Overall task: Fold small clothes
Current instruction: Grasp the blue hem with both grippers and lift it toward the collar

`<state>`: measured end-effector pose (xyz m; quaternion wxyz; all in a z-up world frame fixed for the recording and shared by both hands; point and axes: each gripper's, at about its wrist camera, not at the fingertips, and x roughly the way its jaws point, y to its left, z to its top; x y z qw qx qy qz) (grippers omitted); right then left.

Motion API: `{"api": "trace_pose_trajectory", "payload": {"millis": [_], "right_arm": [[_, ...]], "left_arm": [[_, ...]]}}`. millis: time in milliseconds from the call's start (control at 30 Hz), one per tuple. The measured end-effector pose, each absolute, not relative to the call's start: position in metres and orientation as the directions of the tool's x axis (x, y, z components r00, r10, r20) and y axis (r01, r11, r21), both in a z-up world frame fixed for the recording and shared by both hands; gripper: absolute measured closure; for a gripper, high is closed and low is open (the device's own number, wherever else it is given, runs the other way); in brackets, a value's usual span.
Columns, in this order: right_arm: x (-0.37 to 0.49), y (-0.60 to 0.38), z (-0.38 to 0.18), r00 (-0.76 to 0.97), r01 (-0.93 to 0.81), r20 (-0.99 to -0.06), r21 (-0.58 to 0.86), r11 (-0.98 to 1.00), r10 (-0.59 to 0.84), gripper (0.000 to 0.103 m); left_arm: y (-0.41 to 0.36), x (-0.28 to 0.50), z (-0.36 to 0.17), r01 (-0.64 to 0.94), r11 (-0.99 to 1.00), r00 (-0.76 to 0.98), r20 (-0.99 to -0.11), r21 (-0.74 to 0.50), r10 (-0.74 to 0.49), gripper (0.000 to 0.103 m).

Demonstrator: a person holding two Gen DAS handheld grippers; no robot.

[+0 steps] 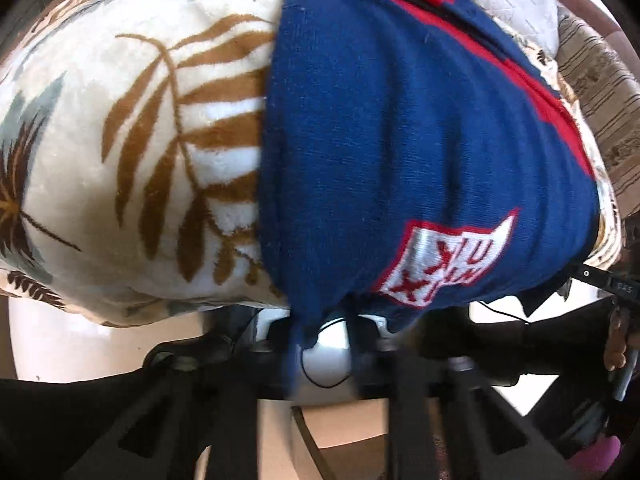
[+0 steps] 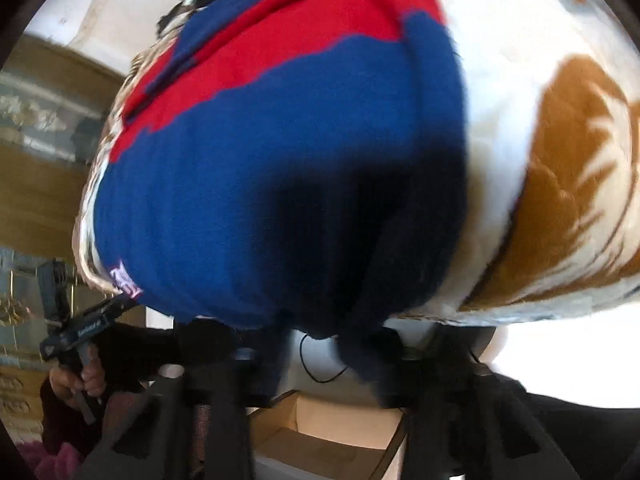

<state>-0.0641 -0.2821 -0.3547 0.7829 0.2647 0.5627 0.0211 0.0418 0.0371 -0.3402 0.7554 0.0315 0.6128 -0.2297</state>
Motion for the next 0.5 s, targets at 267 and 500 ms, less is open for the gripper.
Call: {"api": "trace_pose_trajectory", "payload": {"millis": [267,500], "right_arm": [[-0.075,-0.291,-0.334,0.419,0.241,-0.838,0.474,0.847,0.350,0.086],[-0.064,-0.290,-0.362,0.346,0.312,-0.861,0.481,0.819,0.374,0.069]], "left_arm": [[0.048,0.037,-0.324,0.394,0.871,0.160,-0.912,-0.292,-0.378,0.097],[0.050,0.041,-0.347,0.308,0.910,0.095,-0.942,-0.278,-0.321,0.045]]}}
